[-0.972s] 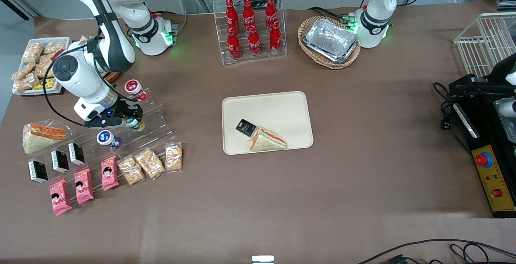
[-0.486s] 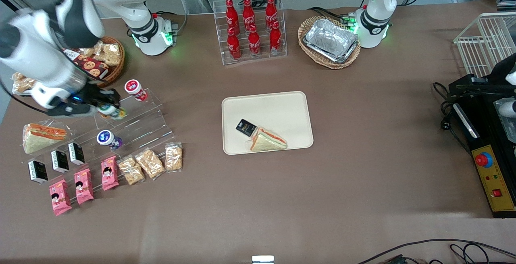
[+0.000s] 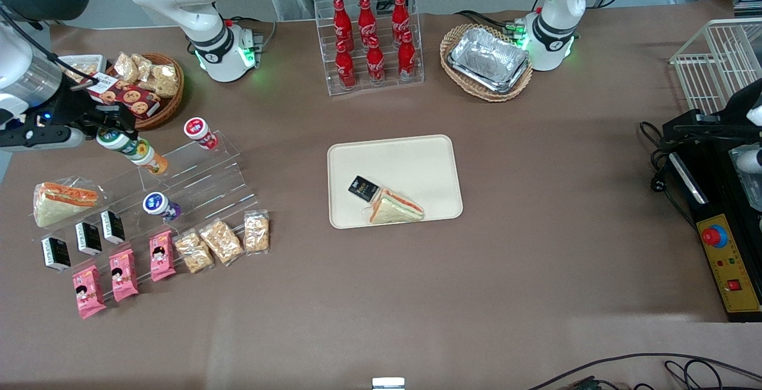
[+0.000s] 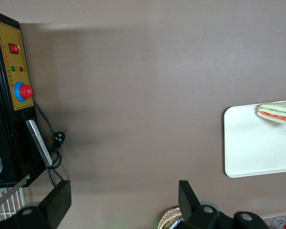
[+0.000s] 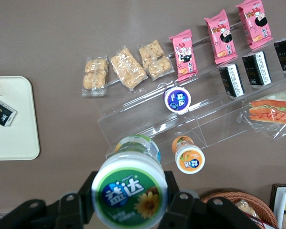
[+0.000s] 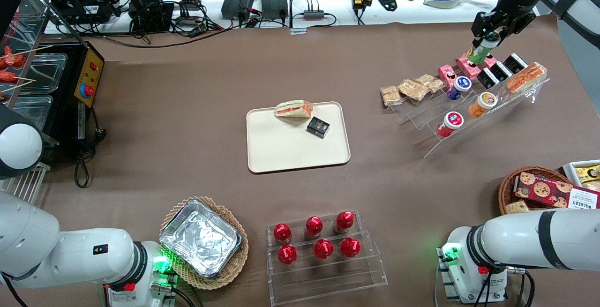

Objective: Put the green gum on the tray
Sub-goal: 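Lift the green gum bottle up out of the rack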

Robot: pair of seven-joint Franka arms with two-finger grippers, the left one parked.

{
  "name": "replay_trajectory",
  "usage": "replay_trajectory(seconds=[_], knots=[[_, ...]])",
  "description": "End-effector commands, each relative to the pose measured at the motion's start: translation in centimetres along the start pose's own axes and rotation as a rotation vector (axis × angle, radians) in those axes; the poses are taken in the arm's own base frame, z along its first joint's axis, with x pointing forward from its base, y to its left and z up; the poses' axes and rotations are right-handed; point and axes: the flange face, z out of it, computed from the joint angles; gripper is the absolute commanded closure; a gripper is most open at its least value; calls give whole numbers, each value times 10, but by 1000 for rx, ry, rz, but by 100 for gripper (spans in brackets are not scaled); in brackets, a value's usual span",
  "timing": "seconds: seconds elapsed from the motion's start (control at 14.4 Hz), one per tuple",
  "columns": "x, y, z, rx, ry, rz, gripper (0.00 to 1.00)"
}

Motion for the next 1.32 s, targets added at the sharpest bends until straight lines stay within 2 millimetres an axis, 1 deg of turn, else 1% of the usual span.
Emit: replay_trajectory(seconds=[0.0, 0.21, 0.28, 0.49, 0.62, 0.69, 0.9, 0.97, 1.11, 1.25], knots=[[8, 5, -6, 14, -16, 15, 96], [8, 8, -16, 16, -11, 18, 96], [9, 7, -15, 16, -16, 18, 96], [8, -10, -19, 20, -15, -7, 97], [6, -43, -18, 60, -33, 20, 97], [3, -63, -17, 53, -43, 25, 97], [-8, -137, -12, 26, -54, 53, 97], [-11, -156, -9, 23, -60, 72, 97], [-13, -199, -12, 44, -65, 123, 97], [-16, -240, -3, 40, -75, 148, 97]])
